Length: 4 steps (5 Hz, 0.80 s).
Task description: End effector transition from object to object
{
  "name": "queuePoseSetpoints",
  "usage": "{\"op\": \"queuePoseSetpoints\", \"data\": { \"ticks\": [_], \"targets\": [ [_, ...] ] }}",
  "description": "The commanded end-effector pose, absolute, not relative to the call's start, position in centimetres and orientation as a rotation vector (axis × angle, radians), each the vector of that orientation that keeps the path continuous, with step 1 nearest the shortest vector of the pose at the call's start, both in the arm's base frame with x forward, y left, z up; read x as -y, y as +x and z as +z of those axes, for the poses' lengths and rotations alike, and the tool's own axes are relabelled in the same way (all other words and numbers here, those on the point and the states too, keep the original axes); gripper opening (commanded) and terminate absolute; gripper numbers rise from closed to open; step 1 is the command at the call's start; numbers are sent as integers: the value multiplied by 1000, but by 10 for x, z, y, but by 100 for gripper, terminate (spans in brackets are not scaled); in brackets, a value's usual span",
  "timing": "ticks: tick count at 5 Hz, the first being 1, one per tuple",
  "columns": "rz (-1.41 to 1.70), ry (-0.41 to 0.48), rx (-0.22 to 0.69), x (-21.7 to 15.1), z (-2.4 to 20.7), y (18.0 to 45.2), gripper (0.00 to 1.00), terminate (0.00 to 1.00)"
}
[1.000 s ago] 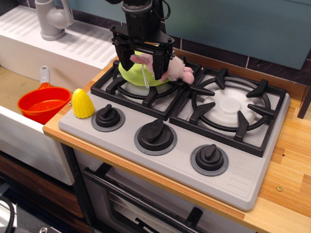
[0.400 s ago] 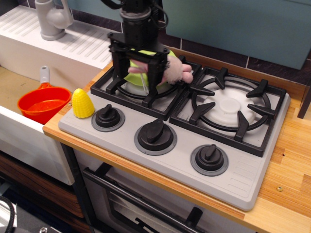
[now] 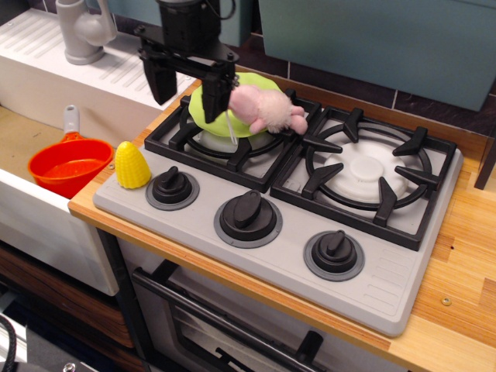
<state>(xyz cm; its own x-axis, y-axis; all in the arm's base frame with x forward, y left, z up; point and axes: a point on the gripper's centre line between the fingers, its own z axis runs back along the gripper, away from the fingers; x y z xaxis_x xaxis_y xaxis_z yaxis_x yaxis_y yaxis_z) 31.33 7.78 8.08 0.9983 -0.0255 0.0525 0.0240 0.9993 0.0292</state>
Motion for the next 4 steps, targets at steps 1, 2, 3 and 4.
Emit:
{"op": "queuePoseSetpoints", "data": {
  "ticks": [1,2,3,4],
  "targets": [
    [-59,71,134,-95,123,309,100,0],
    [-86,76,193,-106,126,309,100,0],
    [-103,70,242,-114,122,305,100,0],
    [-113,81,261,-120,120,302,100,0]
  ]
}}
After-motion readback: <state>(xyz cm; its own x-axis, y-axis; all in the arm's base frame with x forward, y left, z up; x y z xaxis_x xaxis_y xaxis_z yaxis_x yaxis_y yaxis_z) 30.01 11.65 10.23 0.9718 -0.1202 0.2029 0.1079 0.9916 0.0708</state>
